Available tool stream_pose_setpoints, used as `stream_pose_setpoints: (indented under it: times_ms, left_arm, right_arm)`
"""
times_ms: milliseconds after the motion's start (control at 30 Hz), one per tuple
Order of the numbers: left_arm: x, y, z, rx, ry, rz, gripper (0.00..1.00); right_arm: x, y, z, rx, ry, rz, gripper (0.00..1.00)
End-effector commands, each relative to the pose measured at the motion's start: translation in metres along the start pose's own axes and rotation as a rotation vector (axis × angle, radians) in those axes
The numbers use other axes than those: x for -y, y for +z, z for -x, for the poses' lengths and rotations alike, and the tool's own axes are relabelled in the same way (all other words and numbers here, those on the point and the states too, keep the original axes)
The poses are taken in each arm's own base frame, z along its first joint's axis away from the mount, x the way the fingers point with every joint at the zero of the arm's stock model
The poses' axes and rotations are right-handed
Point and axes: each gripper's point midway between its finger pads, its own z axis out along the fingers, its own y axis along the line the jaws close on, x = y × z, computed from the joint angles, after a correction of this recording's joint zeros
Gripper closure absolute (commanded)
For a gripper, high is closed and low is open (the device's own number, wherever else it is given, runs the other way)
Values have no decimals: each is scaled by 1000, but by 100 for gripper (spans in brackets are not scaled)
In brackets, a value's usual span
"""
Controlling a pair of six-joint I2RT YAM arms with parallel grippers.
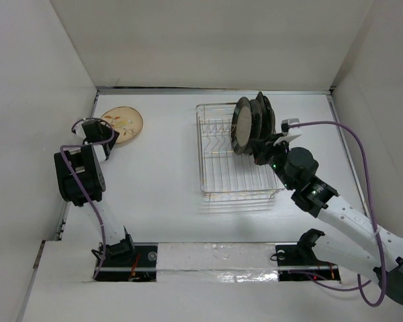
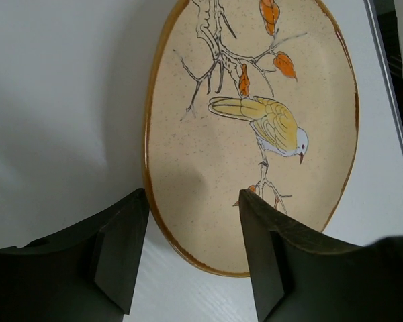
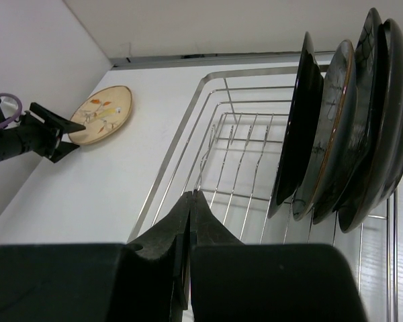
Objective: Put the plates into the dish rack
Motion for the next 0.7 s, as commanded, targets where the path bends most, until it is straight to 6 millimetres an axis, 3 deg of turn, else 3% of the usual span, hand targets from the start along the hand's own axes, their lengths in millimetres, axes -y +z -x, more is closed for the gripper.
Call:
stream_pose_setpoints:
  times_ms: [0, 167, 267, 300, 333, 400, 533, 667]
  left_arm:
    - [19, 6, 5, -12, -24, -65, 49]
    - [23, 12, 6, -29, -15, -73, 56]
    - [25, 13, 6, -30, -2, -81, 77]
    - [24, 12, 5, -31, 2, -85, 94]
    - [27, 12, 7, -19, 3, -98, 100]
    - [27, 9, 3, -26, 3, -112, 100]
    - [25, -1, 16, 18, 19, -145, 100]
    - [51, -26, 40, 91, 43, -225, 100]
  right_arm:
    - [-3, 3, 6, 26, 15, 19, 100]
    - [0, 3, 6, 27, 10, 1, 100]
    - [3, 4, 7, 27, 11, -7, 100]
    - [2, 4, 8, 29, 12, -3, 100]
    - [3, 3, 7, 30, 11, -4, 100]
    - [4, 3, 7, 31, 13, -12, 100]
    - [4, 3, 9, 34, 13, -13, 100]
    - [2, 4, 8, 30, 12, -5, 100]
